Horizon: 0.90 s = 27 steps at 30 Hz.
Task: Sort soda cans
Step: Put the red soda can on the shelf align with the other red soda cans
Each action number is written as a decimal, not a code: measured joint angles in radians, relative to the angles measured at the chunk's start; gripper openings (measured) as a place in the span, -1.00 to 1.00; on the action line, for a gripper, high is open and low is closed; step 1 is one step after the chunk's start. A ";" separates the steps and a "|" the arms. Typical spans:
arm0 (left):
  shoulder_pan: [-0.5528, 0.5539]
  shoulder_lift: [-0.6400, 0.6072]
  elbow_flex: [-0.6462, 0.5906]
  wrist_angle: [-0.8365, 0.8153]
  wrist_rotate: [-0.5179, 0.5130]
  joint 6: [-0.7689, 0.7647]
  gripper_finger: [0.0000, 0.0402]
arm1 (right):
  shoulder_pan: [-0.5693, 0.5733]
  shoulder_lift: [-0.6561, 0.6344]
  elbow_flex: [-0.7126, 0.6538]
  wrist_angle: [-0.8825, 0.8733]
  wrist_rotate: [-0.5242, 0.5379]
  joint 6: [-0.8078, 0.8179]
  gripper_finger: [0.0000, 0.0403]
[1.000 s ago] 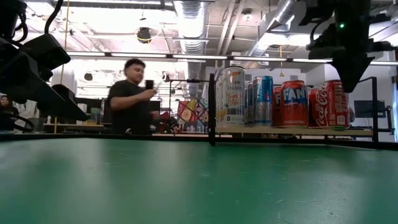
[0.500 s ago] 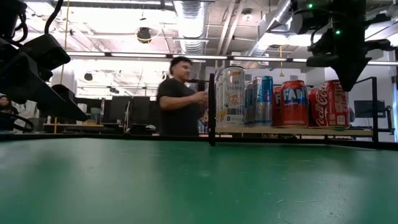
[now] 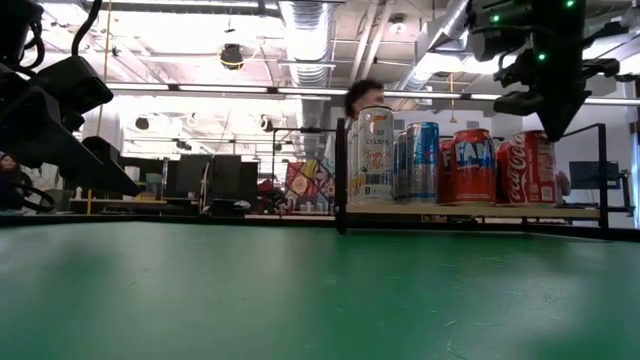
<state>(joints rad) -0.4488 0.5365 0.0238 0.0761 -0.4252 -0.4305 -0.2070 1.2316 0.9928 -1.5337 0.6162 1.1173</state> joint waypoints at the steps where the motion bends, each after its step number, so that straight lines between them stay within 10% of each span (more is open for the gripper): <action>1: 0.000 0.000 0.000 0.000 0.000 0.000 0.95 | -0.004 0.000 0.000 0.000 0.008 -0.001 -0.91; 14: 0.000 0.000 0.000 -0.016 0.000 -0.001 0.95 | -0.016 0.000 0.000 0.085 -0.195 -0.139 -0.91; 27: 0.000 0.000 0.000 -0.016 0.001 -0.008 0.95 | -0.039 0.005 0.000 0.181 -0.119 -0.124 -0.91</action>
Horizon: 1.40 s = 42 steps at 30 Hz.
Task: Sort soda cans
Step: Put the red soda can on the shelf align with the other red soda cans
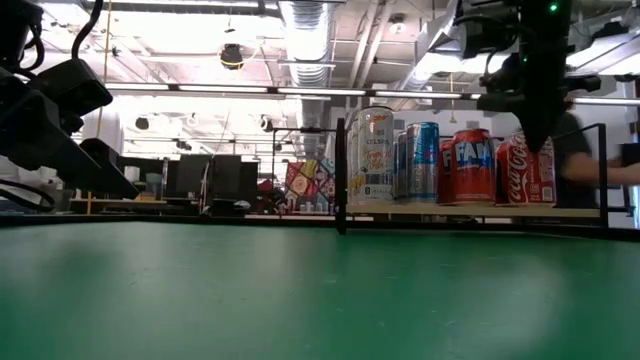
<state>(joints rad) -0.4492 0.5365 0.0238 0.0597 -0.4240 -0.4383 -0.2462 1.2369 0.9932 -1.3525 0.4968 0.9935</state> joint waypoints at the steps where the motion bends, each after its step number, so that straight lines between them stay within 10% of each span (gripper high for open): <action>1: 0.000 0.000 0.000 0.000 0.000 0.001 0.95 | -0.003 0.000 0.000 -0.001 0.001 0.000 -0.91; 42: 0.000 0.000 0.000 -0.001 -0.001 -0.004 0.95 | -0.038 0.000 0.000 -0.052 0.054 0.092 -0.91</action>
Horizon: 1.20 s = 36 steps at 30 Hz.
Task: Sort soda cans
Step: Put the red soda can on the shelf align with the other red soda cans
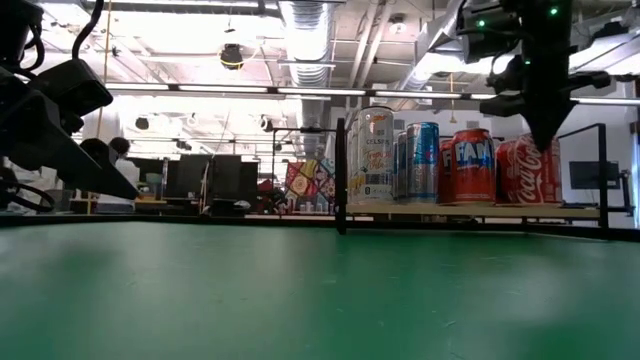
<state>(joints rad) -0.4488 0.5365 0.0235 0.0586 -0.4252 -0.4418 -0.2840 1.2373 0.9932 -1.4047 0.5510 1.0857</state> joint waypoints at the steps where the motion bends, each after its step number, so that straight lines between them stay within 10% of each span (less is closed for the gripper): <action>1: 0.000 0.000 0.000 0.000 0.000 0.000 0.95 | 0.000 0.000 0.000 -0.023 0.000 0.014 -0.91; 22: 0.000 0.000 0.000 0.000 0.000 0.000 0.95 | -0.001 0.000 0.000 0.112 -0.038 -0.047 -0.90; 36: 0.000 0.000 0.000 0.000 0.000 0.003 0.95 | -0.011 0.000 0.000 -0.155 -0.053 0.040 -0.90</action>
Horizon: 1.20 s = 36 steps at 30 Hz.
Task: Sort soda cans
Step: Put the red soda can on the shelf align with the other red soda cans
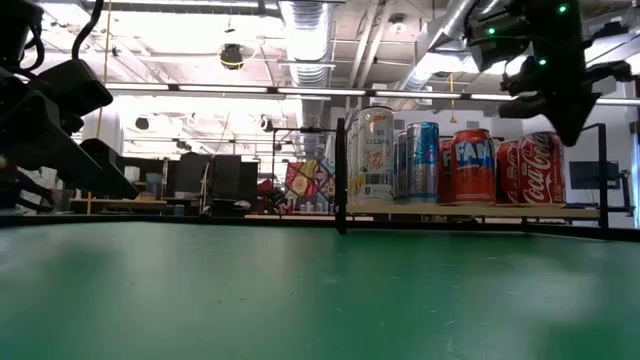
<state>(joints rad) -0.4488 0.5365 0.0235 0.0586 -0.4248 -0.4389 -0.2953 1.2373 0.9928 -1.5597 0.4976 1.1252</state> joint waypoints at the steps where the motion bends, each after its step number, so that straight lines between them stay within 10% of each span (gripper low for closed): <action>1: 0.000 0.000 0.000 0.000 0.000 0.000 0.95 | 0.006 0.000 0.000 -0.014 0.000 0.013 -0.90; 11: 0.000 0.000 0.000 0.001 0.000 -0.011 0.95 | 0.006 0.012 0.053 -0.012 0.095 0.003 -0.90; 22: 0.000 0.000 0.000 0.012 0.052 -0.008 0.95 | -0.065 0.012 0.158 -0.011 -0.045 -0.208 -0.91; 36: 0.021 0.000 0.000 0.363 -0.091 0.266 0.95 | -0.156 0.012 0.317 -0.009 0.253 -0.325 -0.90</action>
<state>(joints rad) -0.4282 0.5362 0.0235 0.4220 -0.5155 -0.1729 -0.4514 1.2491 1.3101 -1.5685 0.7501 0.8002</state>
